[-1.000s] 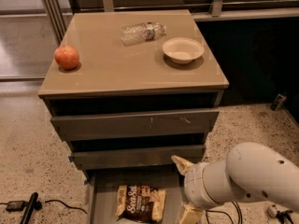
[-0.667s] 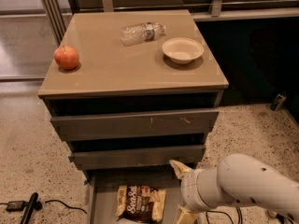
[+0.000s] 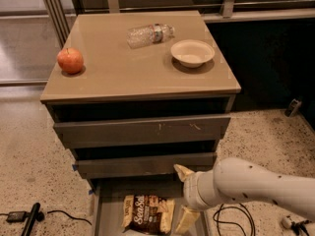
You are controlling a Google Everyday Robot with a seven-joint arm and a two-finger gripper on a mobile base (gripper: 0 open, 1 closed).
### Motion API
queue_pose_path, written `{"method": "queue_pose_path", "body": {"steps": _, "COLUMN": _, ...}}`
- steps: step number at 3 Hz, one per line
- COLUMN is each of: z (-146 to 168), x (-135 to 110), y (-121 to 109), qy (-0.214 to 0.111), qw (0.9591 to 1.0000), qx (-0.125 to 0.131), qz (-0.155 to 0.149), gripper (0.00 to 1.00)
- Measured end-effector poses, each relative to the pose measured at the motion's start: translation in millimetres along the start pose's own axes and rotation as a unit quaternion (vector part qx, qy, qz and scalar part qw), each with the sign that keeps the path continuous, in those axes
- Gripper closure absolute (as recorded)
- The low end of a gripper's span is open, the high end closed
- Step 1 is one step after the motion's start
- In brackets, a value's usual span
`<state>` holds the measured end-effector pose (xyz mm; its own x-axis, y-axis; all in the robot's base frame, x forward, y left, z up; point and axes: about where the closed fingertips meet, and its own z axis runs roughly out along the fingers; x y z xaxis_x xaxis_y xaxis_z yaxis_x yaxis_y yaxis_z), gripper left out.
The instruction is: Pick brown chip bag from bottom drawer and place on counter
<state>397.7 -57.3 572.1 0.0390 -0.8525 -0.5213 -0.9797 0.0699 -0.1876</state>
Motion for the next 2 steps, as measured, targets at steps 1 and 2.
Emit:
{"method": "queue_pose_path", "body": {"steps": 1, "z": 23, "x": -10, "y": -10, "qy": -0.054, "qw": 0.9982, "qx": -0.022, "qz": 0.017, "gripper": 0.0}}
{"method": "queue_pose_path", "body": {"steps": 2, "z": 5, "x": -22, "y": -18, "qy": -0.144, "qw": 0.9892, "qx": -0.01, "qz": 0.027, "gripper": 0.0}}
